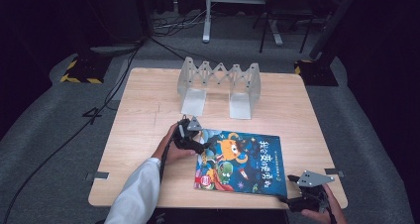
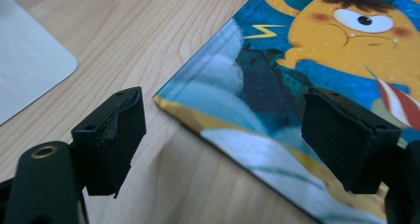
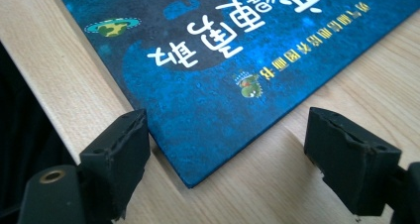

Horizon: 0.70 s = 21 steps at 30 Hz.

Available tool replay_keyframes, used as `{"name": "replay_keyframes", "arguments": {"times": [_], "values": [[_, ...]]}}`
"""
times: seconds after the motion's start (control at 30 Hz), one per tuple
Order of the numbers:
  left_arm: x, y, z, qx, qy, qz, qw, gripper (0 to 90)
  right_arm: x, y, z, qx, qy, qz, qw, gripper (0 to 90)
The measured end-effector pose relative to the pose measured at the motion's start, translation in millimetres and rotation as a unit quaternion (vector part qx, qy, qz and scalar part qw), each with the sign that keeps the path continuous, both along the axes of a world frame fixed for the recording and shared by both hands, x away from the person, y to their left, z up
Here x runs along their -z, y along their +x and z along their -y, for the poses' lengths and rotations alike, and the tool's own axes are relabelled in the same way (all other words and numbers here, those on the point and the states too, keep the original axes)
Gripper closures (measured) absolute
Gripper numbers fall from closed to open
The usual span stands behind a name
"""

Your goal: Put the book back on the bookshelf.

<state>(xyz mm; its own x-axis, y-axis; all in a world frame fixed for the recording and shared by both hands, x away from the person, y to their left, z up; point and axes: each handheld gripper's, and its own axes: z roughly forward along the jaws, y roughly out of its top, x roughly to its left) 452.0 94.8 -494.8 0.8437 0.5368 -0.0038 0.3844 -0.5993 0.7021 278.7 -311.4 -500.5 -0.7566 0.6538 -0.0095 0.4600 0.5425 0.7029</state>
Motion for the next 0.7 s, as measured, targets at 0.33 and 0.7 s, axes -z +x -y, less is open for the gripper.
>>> {"name": "replay_keyframes", "arguments": {"times": [0.33,0.7], "values": [[4.4,27.6,11.5,0.026,-0.022,-0.042,0.9985,15.7,-0.3,16.2,20.5,0.042,0.001,-0.001,0.9991,19.3],[6.0,1.9,13.4,0.072,-0.025,-0.052,0.9958,14.0,-1.0,29.2,24.9,0.038,0.002,0.002,0.9993,24.7]]}}
